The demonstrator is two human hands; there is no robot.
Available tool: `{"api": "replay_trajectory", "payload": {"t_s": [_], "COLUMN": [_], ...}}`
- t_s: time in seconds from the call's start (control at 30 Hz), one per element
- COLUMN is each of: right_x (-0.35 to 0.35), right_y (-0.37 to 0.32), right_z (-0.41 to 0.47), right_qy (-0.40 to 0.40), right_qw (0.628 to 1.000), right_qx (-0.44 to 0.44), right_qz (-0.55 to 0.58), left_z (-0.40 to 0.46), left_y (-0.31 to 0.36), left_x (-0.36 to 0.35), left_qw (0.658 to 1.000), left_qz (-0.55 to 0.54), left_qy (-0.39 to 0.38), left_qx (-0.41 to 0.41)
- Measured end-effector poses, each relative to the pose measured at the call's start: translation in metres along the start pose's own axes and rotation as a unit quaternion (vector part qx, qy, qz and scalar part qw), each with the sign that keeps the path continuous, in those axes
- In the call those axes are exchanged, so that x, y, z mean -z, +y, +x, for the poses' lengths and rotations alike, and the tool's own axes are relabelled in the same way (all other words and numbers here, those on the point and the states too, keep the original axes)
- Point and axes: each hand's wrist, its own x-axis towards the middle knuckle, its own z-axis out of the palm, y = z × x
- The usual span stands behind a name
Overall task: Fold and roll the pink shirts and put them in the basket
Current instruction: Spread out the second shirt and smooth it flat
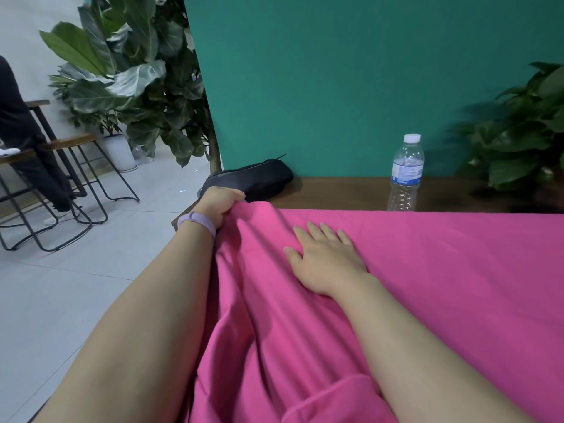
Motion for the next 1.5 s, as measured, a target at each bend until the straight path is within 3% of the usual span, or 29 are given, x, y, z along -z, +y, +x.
{"api": "replay_trajectory", "payload": {"t_s": [0.33, 0.53, 0.77, 0.93, 1.0, 1.1, 1.2, 1.33, 1.5], "right_x": [0.000, 0.002, 0.002, 0.001, 0.001, 0.001, 0.003, 0.006, 0.005], "right_y": [0.000, 0.001, 0.000, 0.000, 0.000, 0.000, -0.002, 0.000, 0.001], "right_z": [0.000, -0.001, 0.000, 0.001, 0.001, 0.001, -0.001, -0.005, -0.006], "right_qy": [0.006, 0.004, 0.004, 0.003, 0.004, -0.001, -0.019, -0.043, -0.034], "right_qw": [1.000, 1.000, 1.000, 1.000, 1.000, 1.000, 1.000, 0.998, 0.998], "right_qx": [-0.003, 0.000, 0.000, 0.000, 0.000, 0.000, -0.010, -0.052, -0.053], "right_qz": [0.005, 0.004, 0.006, 0.005, 0.001, -0.007, -0.020, -0.021, -0.022], "left_z": [0.004, 0.019, 0.017, 0.021, 0.017, 0.010, 0.005, 0.002, -0.030], "left_y": [-0.016, -0.019, -0.021, -0.022, -0.023, -0.018, -0.016, -0.011, 0.004], "left_x": [0.001, 0.010, 0.012, 0.020, 0.020, 0.006, -0.004, -0.004, 0.006], "left_qw": [0.988, 0.982, 0.965, 0.947, 0.928, 0.890, 0.814, 0.703, 0.639], "left_qz": [0.031, 0.074, 0.122, 0.192, 0.269, 0.370, 0.533, 0.687, 0.764], "left_qy": [-0.040, 0.033, 0.013, 0.116, 0.089, -0.051, -0.140, -0.137, -0.048], "left_qx": [-0.143, -0.168, -0.230, -0.228, -0.243, -0.261, -0.181, -0.119, -0.075]}}
